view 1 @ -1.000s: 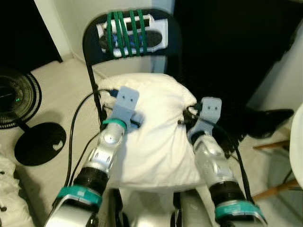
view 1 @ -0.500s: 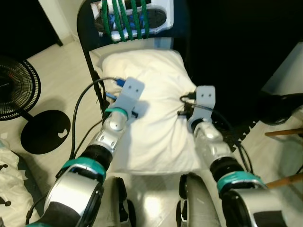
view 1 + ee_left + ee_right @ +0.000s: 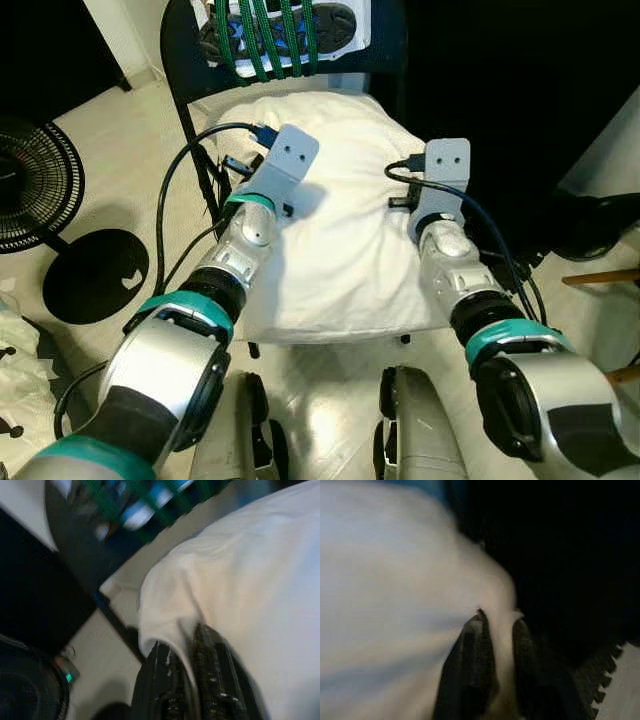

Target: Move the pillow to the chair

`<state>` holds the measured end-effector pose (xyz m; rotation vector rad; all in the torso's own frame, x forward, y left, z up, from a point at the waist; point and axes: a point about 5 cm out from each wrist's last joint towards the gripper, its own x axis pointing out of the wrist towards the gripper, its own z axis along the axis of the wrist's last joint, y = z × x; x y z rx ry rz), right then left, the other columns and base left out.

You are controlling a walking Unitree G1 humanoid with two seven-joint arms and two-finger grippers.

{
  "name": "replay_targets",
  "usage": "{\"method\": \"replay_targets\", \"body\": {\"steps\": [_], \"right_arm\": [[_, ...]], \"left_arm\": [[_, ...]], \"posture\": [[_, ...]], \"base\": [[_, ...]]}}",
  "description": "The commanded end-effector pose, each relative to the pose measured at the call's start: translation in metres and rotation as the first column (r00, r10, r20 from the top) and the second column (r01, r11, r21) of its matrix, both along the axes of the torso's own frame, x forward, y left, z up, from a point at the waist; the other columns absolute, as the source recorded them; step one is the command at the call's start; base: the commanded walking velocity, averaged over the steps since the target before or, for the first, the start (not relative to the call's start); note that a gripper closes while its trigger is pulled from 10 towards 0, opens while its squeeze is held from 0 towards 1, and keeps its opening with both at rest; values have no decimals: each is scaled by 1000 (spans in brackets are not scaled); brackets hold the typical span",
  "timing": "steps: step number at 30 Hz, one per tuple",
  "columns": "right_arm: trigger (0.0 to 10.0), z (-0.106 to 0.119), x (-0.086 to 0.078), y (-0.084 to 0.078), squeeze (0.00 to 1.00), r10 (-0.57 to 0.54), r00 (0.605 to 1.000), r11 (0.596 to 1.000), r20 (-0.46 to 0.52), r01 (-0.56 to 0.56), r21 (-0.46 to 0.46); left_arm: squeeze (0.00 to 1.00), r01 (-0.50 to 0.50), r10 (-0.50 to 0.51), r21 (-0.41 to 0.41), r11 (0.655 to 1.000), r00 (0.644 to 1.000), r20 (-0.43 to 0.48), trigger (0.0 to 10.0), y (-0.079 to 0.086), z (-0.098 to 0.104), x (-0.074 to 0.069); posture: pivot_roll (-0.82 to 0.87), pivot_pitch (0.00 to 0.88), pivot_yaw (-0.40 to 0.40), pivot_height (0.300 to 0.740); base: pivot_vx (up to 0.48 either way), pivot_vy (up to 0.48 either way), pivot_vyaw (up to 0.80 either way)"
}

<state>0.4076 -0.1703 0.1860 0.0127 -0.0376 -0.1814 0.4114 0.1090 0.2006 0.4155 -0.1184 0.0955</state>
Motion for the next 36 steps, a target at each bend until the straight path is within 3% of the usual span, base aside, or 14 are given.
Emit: {"method": "replay_targets", "body": {"steps": [1,5,10,11,12,13,18,21,25,27,30,35,36], "right_arm": [[10000,-10,-4,0,1000,-12,1000,999,-1,12,43],[10000,-15,-6,2,1000,-7,1000,999,12,7,52],[10000,-24,-12,2,1000,-34,999,999,28,33,18],[10000,-28,-15,0,627,-40,999,999,32,39,18],[10000,-33,-18,-1,0,-41,998,999,37,40,18],[10000,-38,-23,-3,0,-33,998,999,57,31,30],[10000,-52,-39,0,0,47,994,999,97,-48,9],[10000,-55,-44,1,0,50,994,998,99,-53,19],[10000,-53,-67,8,0,53,984,996,170,-65,67],[10000,-52,-69,11,0,59,982,995,179,-72,63],[10000,-56,-74,21,0,104,979,992,173,-113,47],[10000,-65,-85,37,0,183,972,981,147,-189,32],[10000,-66,-86,39,0,190,972,980,139,-197,36]], "left_arm": [[1000,-12,9,-46,999,999,-50,10000,10,-15,-3],[1000,-10,5,-77,997,998,-62,10000,13,-21,-5],[1000,31,-46,-190,981,996,-77,10000,17,-30,-8],[1000,44,-61,-215,976,995,-74,10000,19,-33,-9],[1000,48,-66,-250,967,996,-63,10000,23,-36,-11],[0,53,-67,-292,955,997,-36,10000,30,-39,-14],[0,77,-65,-377,923,997,43,10000,46,-48,-25],[0,95,-75,-358,929,995,69,10000,48,-49,-29],[0,119,-65,-359,926,985,158,10000,50,-54,-55],[0,116,-60,-355,928,985,163,10000,50,-56,-60],[0,95,-53,-434,896,993,109,10000,41,-66,-68],[0,194,-165,-328,925,980,114,10000,14,-68,-73],[0,198,-169,-341,919,979,113,10000,12,-68,-73]], "posture": [[-89,213,143,605],[-92,193,132,605],[-95,147,115,605],[-82,123,95,605],[-82,123,95,605],[-68,111,77,605],[-43,92,48,605],[-26,76,34,605],[-16,23,28,605],[-16,23,28,605],[-17,9,23,605],[-11,0,6,605],[-8,0,3,609]], "base": [[0,0,0],[0,0,0],[0,0,0],[0,0,0],[0,0,0],[0,0,0],[0,0,0],[0,0,0],[0,0,0],[0,0,0],[0,0,0],[0,0,0],[0,0,0]]}}
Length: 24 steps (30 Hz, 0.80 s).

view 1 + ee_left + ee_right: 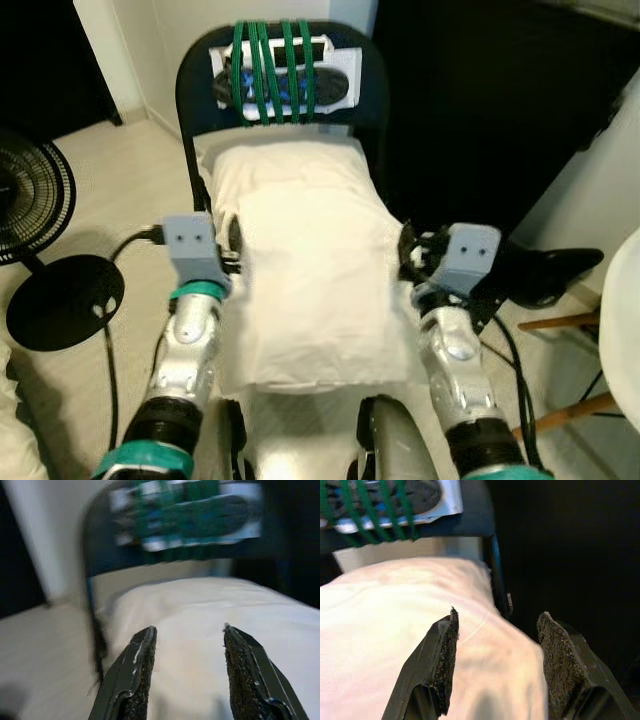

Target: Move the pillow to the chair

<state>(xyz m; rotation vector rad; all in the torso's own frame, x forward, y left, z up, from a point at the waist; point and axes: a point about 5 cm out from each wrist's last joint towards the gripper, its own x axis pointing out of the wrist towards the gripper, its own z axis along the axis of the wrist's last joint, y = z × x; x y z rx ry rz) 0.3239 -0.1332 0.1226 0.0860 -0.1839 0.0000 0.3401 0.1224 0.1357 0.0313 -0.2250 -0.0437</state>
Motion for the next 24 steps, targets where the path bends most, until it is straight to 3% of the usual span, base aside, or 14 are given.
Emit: {"method": "replay_targets", "body": {"steps": [1,3,8,11,24], "right_arm": [[10000,-3,-3,2,0,15,1000,1000,-17,-15,-9],[10000,-3,-6,2,0,19,999,1000,-46,-18,9],[10000,1,-5,0,0,17,998,999,-53,-19,-30],[10000,1,-5,-1,0,20,998,999,-54,-22,-39],[10000,-3,-9,-5,0,6,995,1000,-101,-9,-30]], "left_arm": [[0,7,-7,11,1000,1000,-9,10000,-2,-3,-1],[0,-17,17,-20,1000,999,-32,10000,-1,-1,-4],[0,-35,41,63,997,994,-104,10000,5,-7,-7],[0,-49,57,68,997,990,-132,10000,8,-9,-7],[0,-50,60,66,997,986,-158,10000,10,-7,-13]], "posture": [[-8,0,3,609],[-4,0,1,624],[-4,0,1,644],[-3,0,3,654],[6,0,7,713]], "base": [[0,0,0],[0,0,0],[0,0,0],[0,0,0],[0,0,0]]}}
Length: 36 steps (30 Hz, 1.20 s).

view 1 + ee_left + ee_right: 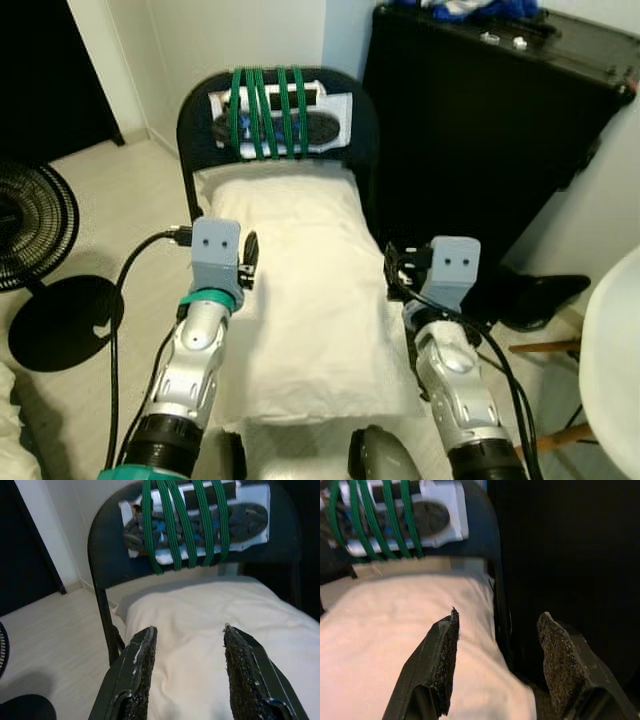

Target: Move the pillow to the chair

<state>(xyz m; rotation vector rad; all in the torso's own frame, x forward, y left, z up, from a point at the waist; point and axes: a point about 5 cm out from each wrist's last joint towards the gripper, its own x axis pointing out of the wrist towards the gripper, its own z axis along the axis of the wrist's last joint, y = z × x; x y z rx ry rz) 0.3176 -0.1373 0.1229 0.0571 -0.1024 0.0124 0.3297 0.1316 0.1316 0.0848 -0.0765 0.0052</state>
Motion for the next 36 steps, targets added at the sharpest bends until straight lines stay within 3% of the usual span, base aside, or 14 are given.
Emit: {"method": "replay_targets", "body": {"steps": [1,17,19,26,27,36], "right_arm": [[10000,-4,-3,-1,0,-7,1000,1000,-20,7,0],[10000,-12,-7,-8,0,-28,997,999,-69,31,42],[10000,-18,-6,-9,0,-17,993,997,-118,26,76],[10000,-21,-5,-13,0,-32,989,994,-145,46,96],[10000,-22,-4,-13,0,-23,986,990,-162,46,136],[10000,-21,-3,-12,0,-25,988,997,-153,36,71]], "left_arm": [[0,3,-3,10,1000,1000,-15,10000,0,-2,-2],[0,-6,6,-1,1000,999,-40,10000,1,-2,-5],[0,-23,23,-3,1000,998,-50,10000,3,-3,-4],[0,-63,66,34,997,993,-100,10000,10,-7,-3],[0,-43,44,15,999,987,-153,10000,9,-11,-3],[0,-13,14,11,1000,993,-118,10000,3,-6,-1]], "posture": [[6,0,7,718],[0,0,14,740],[-1,0,13,740],[2,0,8,740],[1,0,3,740],[-7,0,1,740]], "base": [[0,0,0],[0,0,0],[0,0,0],[0,0,0],[0,0,0],[0,0,0]]}}
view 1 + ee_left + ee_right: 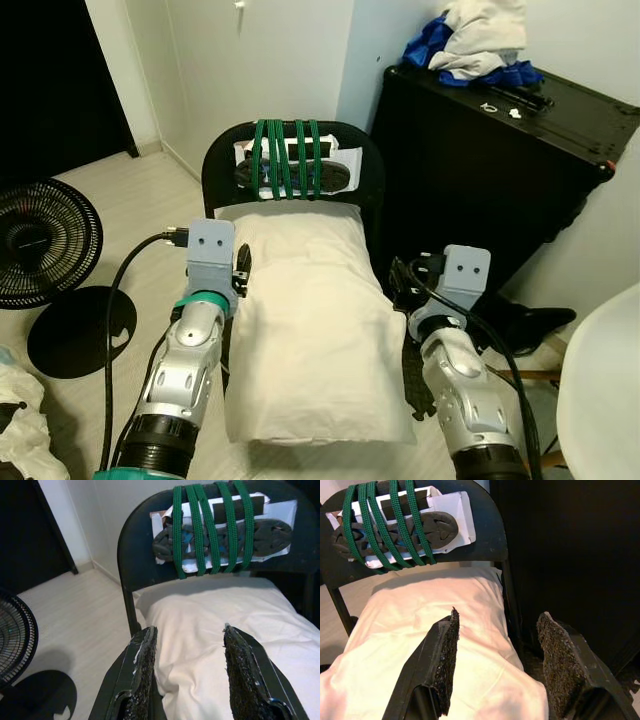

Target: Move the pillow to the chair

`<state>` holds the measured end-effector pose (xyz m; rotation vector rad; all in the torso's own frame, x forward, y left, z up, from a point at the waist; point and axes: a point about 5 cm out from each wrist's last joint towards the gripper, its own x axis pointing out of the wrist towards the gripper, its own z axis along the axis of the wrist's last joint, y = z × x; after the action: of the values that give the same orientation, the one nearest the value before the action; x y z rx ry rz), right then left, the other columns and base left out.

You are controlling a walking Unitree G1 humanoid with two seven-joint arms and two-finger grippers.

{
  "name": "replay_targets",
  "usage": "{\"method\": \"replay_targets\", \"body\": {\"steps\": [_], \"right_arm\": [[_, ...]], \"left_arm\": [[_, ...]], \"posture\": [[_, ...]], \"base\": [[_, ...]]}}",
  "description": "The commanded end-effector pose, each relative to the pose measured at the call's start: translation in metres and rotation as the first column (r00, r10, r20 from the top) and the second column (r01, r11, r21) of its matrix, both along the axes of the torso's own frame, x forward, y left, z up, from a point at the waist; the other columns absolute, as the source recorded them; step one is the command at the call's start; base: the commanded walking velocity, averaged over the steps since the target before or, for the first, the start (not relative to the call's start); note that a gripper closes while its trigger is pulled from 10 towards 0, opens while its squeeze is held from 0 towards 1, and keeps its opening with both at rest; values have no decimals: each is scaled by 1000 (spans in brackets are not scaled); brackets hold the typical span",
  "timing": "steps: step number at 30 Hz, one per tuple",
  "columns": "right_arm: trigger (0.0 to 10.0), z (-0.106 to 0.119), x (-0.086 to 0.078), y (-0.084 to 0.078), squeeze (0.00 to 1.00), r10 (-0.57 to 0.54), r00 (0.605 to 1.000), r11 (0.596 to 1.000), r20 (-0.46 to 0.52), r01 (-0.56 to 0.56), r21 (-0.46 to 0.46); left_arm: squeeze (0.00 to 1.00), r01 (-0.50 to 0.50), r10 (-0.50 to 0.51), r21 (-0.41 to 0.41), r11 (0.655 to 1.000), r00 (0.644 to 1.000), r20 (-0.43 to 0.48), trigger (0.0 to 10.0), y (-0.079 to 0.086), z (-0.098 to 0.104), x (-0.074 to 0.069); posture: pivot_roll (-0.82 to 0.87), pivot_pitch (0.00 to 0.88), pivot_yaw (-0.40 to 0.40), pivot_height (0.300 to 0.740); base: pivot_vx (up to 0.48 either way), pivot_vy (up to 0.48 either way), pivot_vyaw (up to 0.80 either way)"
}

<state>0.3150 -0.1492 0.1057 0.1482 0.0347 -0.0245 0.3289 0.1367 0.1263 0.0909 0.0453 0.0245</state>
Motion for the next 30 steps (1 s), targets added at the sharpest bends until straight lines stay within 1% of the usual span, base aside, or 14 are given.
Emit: {"method": "replay_targets", "body": {"steps": [1,4,6,11,21,23,25,30], "right_arm": [[10000,-3,0,0,0,3,1000,999,-10,-3,-34],[10000,-3,-1,1,0,14,1000,997,-5,-14,-73],[10000,-4,-2,0,0,15,1000,997,-7,-16,-80],[10000,-6,-4,-2,0,0,1000,998,-16,-1,-68],[10000,-7,-5,-4,0,-4,1000,997,-19,3,-76],[10000,-7,-7,-3,0,-3,1000,997,-18,2,-82],[10000,-7,-7,-2,0,0,1000,996,-16,-1,-85],[10000,-9,-8,-1,0,2,1000,996,-20,-4,-88]], "left_arm": [[0,13,-13,3,1000,1000,2,10000,-2,0,0],[0,20,-20,9,1000,1000,-2,10000,-3,0,0],[0,28,-28,12,1000,1000,-7,10000,-4,0,-1],[0,41,-41,11,999,999,-24,10000,-7,-2,-3],[0,63,-63,10,998,998,-26,10000,-9,-3,-4],[0,84,-84,-2,997,996,-42,10000,-11,-4,-5],[0,91,-90,4,996,994,-67,10000,-12,-6,-5],[0,106,-107,-24,994,991,-79,10000,-12,-6,-6]], "posture": [[-7,0,1,740],[-7,2,4,740],[-8,6,6,740],[-12,8,10,740],[-18,15,14,740],[-18,15,17,740],[-17,15,18,740],[-15,8,20,740]], "base": [[0,0,0],[0,0,0],[0,0,259],[0,0,800],[0,0,800],[0,0,800],[0,0,800],[0,0,800]]}}
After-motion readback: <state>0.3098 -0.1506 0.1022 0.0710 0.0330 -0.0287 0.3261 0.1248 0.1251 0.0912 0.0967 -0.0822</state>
